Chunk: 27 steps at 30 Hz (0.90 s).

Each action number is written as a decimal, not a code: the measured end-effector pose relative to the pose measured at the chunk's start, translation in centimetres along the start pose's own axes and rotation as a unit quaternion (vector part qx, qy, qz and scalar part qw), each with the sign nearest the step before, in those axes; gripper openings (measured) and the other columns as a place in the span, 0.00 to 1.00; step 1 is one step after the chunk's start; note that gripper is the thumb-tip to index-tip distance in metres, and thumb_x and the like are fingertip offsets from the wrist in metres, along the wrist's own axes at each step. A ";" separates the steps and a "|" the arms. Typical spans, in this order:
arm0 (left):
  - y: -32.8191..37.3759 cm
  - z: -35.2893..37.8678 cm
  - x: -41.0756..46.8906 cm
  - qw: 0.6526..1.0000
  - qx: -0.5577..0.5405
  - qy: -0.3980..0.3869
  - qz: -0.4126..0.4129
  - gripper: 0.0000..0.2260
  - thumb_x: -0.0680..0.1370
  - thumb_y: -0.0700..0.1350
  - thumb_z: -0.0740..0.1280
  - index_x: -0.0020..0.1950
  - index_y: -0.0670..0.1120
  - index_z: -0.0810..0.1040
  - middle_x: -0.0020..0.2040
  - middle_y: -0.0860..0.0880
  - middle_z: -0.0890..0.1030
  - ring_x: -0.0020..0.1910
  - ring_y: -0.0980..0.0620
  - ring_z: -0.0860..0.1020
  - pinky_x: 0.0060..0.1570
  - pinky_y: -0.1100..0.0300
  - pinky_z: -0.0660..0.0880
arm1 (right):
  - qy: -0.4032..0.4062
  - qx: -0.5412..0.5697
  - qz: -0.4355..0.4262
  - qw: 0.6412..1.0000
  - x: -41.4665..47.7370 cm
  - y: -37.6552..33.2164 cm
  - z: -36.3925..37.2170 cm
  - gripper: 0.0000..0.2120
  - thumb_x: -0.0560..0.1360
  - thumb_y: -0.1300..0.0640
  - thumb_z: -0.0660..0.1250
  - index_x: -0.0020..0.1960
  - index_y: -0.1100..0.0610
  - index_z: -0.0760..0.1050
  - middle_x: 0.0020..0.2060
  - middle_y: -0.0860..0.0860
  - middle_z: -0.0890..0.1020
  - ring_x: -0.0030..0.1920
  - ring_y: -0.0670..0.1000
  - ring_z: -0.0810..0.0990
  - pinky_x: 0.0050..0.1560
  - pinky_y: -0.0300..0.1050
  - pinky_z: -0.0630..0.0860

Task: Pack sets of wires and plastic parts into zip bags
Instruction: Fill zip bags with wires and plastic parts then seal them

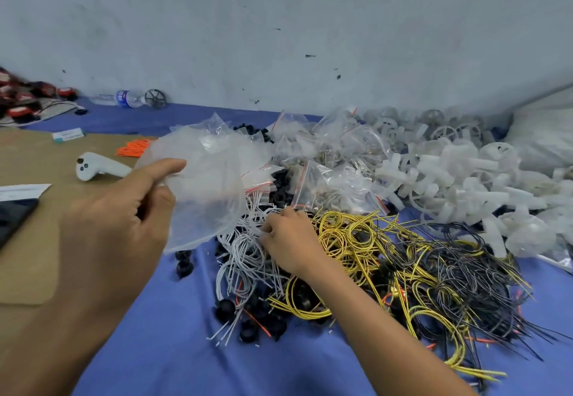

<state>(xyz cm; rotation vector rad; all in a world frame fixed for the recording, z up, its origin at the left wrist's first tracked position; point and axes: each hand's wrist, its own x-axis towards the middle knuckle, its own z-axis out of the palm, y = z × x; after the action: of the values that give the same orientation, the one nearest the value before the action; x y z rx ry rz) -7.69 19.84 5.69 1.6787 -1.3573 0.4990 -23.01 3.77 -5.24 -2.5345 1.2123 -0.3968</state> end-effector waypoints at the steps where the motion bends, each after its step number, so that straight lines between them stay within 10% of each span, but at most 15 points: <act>1: 0.1 0.0 0.0 1.000 0.006 0.002 0.000 0.14 0.82 0.46 0.59 0.63 0.52 0.80 0.28 0.48 0.75 0.27 0.46 0.72 0.31 0.50 0.70 | 0.029 0.038 0.013 0.999 -0.1 0.3 -0.4 0.12 0.81 0.48 0.60 0.58 0.53 0.76 0.55 0.54 0.75 0.57 0.56 0.70 0.61 0.52 0.70; 6: 0.8 1.0 -0.2 1.000 0.006 -0.017 0.017 0.14 0.81 0.44 0.60 0.62 0.49 0.82 0.25 0.50 0.72 0.24 0.47 0.70 0.28 0.54 0.68 | 0.142 0.290 0.081 0.943 -3.0 2.7 -4.9 0.10 0.82 0.48 0.59 0.54 0.52 0.76 0.44 0.48 0.77 0.40 0.47 0.74 0.40 0.44 0.72; 15: 3.6 4.0 -0.1 0.995 -0.031 -0.088 0.017 0.12 0.82 0.47 0.63 0.64 0.50 0.80 0.24 0.59 0.63 0.23 0.58 0.64 0.26 0.59 0.63 | 0.144 0.649 0.126 0.736 -12.2 5.7 -10.4 0.13 0.81 0.55 0.60 0.54 0.61 0.80 0.43 0.57 0.83 0.44 0.55 0.83 0.38 0.45 0.79; 20: 6.8 6.0 -2.2 0.985 -0.001 -0.155 0.077 0.15 0.77 0.47 0.64 0.62 0.50 0.82 0.33 0.48 0.82 0.28 0.43 0.78 0.28 0.55 0.76 | 0.072 0.628 0.116 0.766 -14.5 3.8 -9.8 0.10 0.78 0.54 0.64 0.52 0.53 0.84 0.39 0.56 0.83 0.37 0.54 0.81 0.29 0.44 0.76; 27: 9.7 6.1 -4.2 0.947 -0.045 -0.240 0.207 0.15 0.76 0.52 0.59 0.62 0.57 0.71 0.43 0.55 0.85 0.37 0.51 0.83 0.25 0.60 0.76 | 0.027 0.648 0.125 0.751 -14.1 1.4 -8.0 0.10 0.80 0.64 0.63 0.55 0.57 0.81 0.45 0.55 0.83 0.42 0.52 0.82 0.42 0.44 0.81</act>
<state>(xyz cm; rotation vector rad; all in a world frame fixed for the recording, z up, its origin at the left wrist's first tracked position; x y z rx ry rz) -19.28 17.13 3.06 1.4919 -2.0798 0.2578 -35.50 12.85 -0.05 -1.1368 0.7650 -0.8545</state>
